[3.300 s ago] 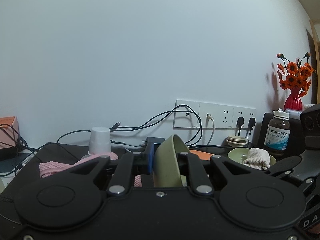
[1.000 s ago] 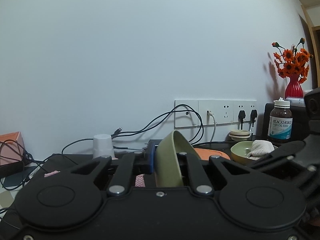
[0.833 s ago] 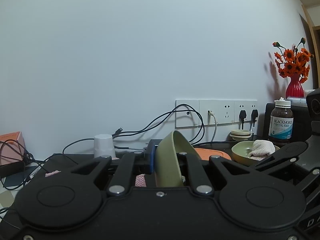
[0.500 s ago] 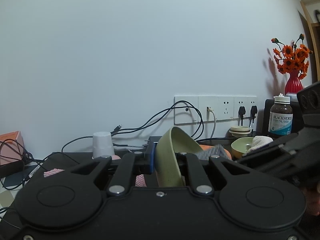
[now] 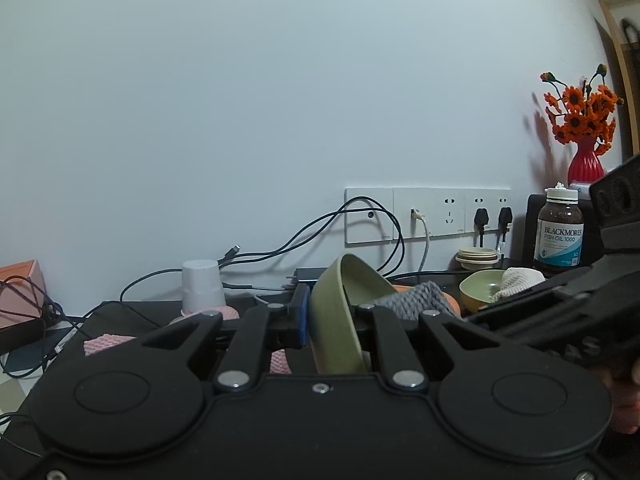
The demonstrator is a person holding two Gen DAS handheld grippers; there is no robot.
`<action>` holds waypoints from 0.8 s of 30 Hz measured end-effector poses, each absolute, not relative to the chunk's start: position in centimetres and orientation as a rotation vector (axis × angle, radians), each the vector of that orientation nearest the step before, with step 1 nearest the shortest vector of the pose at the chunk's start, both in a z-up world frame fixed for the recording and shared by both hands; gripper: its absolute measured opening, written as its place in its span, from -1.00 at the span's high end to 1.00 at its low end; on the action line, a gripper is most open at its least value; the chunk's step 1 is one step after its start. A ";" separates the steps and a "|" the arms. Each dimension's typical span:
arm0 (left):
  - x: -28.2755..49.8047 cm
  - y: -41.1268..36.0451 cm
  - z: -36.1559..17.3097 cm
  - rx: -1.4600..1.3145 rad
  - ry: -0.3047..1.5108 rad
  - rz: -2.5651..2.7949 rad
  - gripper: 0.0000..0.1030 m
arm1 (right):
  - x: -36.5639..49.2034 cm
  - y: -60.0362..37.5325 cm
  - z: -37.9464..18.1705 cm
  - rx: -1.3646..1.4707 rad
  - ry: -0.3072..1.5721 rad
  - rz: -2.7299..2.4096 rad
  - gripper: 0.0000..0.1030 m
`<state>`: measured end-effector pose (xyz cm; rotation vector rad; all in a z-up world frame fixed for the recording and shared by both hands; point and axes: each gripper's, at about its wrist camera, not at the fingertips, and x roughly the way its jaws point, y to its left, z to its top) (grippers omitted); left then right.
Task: Clean bowl
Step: 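Keep rubbing the towel across the plate with the right tool while the left tool holds it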
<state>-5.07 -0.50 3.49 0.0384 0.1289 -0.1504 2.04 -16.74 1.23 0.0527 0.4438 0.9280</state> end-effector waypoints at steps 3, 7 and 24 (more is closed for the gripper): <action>-4.9 -0.3 3.5 0.030 0.138 -0.149 0.78 | 0.7 -16.2 1.4 0.013 0.430 1.016 0.60; -4.9 0.0 3.5 0.016 0.139 -0.151 0.78 | -0.3 -15.6 1.5 -0.037 0.412 1.117 0.60; -4.6 0.0 3.4 0.018 0.151 -0.144 0.78 | -0.5 -15.1 1.3 -0.149 0.509 1.106 0.60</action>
